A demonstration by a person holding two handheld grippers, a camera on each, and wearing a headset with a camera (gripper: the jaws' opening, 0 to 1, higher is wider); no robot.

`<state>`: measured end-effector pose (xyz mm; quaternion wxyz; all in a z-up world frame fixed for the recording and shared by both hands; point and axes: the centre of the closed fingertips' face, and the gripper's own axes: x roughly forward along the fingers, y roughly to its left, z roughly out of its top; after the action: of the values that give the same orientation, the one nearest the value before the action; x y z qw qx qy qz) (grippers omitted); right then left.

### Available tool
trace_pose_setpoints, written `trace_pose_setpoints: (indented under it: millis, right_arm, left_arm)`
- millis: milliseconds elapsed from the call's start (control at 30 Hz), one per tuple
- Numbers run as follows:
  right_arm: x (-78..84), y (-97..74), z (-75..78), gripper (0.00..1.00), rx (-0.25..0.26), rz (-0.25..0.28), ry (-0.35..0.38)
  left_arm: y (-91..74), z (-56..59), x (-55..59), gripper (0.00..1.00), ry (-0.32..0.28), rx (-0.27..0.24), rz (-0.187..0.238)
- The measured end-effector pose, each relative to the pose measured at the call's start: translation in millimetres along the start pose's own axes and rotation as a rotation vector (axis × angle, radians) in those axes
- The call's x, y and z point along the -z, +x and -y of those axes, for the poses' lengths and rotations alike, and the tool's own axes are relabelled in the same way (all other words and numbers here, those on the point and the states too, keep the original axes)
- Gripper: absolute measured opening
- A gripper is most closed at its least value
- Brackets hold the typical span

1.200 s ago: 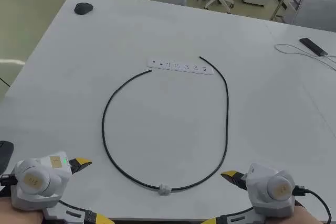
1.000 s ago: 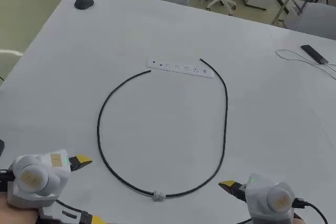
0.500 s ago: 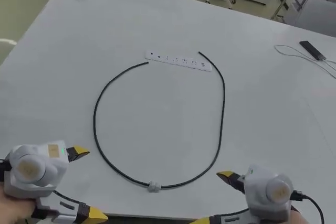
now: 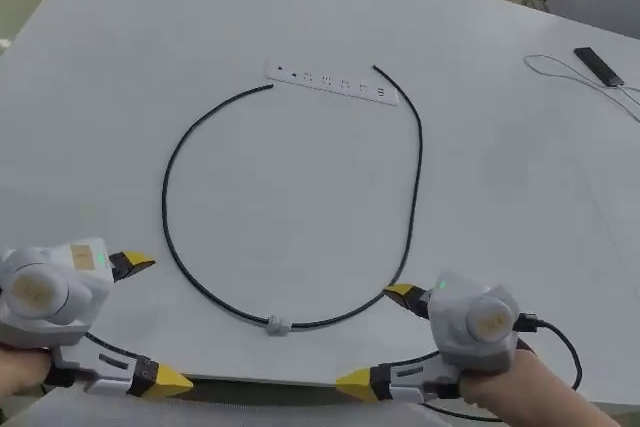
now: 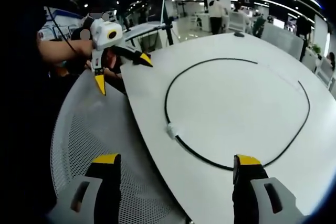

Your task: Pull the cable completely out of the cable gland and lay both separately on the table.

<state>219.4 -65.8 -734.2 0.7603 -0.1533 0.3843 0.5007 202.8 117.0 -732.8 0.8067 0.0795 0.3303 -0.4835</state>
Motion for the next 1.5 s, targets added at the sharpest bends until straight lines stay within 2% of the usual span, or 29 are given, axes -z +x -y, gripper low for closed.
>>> trace_pose_setpoints:
  millis: [167,300,467,567,867,967,1067,1267,1500]
  right_arm:
    - [-14.4,12.5,-1.2,0.79,-0.014,-0.009,-0.064]
    - [-18.9,25.2,-3.9,0.74,-0.035,-0.026,-0.087]
    - [-20.1,41.7,-3.5,0.67,-0.05,-0.08,-0.13]
    - [-22.5,51.3,-4.4,0.65,-0.063,-0.089,-0.137]
    - [-9.0,75.1,-8.6,0.55,-0.106,-0.183,-0.194]
    - [-11.6,82.0,-11.1,0.51,-0.121,-0.176,-0.186]
    - [-5.5,90.1,-11.7,0.46,-0.134,-0.203,-0.191]
    - [4.1,100.6,-8.3,0.38,-0.136,-0.238,-0.201]
    - [6.3,107.4,-9.5,0.3,-0.149,-0.254,-0.221]
  left_arm:
    - [2.8,2.5,-2.3,0.98,0.001,0.0,0.003]
    - [2.1,2.0,-2.2,0.98,0.0,-0.003,0.004]
    - [-0.2,1.4,-0.2,0.98,-0.003,-0.006,0.002]
    - [-0.4,0.9,2.4,0.98,-0.008,-0.008,0.001]
    - [0.6,5.1,14.9,0.96,-0.007,0.01,-0.028]
    - [0.7,6.4,15.6,0.95,-0.002,0.016,-0.031]
    - [1.0,6.3,14.8,0.94,-0.004,0.018,-0.026]
    - [0.3,-1.0,15.7,0.93,-0.013,0.012,-0.019]
    - [-1.9,-4.0,19.6,0.92,-0.024,0.006,-0.019]
